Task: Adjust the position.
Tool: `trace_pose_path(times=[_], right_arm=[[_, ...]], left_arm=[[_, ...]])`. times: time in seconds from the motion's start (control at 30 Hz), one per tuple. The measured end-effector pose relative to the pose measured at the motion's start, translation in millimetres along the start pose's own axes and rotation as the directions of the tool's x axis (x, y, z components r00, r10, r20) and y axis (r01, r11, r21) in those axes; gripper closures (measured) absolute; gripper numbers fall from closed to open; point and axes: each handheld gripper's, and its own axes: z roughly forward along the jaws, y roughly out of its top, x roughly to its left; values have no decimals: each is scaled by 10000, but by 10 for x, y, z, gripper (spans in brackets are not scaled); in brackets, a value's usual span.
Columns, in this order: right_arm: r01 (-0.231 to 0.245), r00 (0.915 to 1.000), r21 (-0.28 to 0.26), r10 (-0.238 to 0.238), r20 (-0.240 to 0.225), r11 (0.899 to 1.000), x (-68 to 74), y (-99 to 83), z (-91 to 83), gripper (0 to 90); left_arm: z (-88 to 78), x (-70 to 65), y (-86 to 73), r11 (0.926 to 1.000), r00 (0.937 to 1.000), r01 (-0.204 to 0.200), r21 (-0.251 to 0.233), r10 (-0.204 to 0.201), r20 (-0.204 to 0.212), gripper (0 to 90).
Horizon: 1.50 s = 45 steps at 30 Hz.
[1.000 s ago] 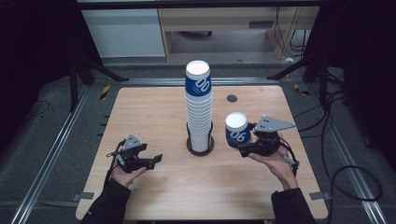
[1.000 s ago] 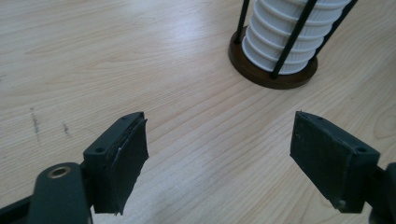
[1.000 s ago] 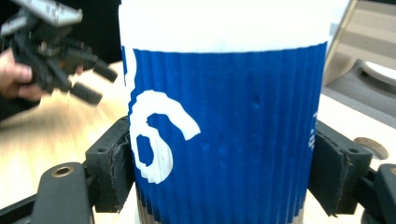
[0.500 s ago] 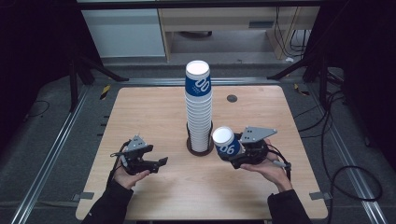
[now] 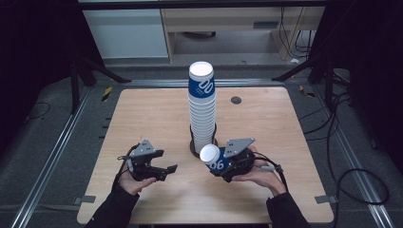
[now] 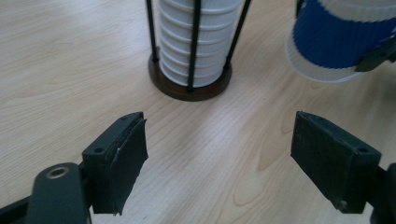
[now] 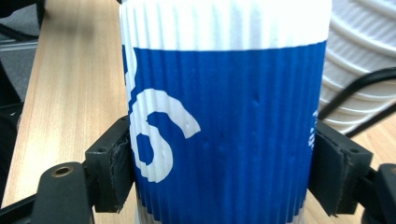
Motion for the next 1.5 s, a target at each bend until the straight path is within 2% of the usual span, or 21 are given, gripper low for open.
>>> trace_pose_path(times=[0.1, 0.37, 0.5, 0.9, 1.27, 1.5], right_arm=[[118, 9997, 124, -115, -205, 9999, 26, 13, 46, 212], [370, 9983, 320, -355, -471, 9988, 58, 37, 152, 213], [521, 9970, 398, -497, -594, 9979, 79, 62, 226, 212], [889, 9924, 575, -835, -907, 9944, 158, 117, 395, 214], [1231, 9867, 703, -1145, -1150, 9899, 258, 164, 528, 214], [1486, 9830, 805, -1383, -1211, 9856, 324, 202, 584, 214]], left_arm=[[19, -70, 23, 9996, 9991, -271, 81, 268, 326, 177], [41, -175, 78, 9983, 9951, -578, 76, 570, 802, 167], [65, -237, 114, 9977, 9913, -674, 87, 660, 1142, 154], [159, -360, 185, 9958, 9816, -870, 285, 808, 1732, 150], [259, -426, 202, 9921, 9775, -1077, 639, 940, 1887, 164], [304, -460, 197, 9898, 9753, -1157, 830, 973, 1984, 216]])
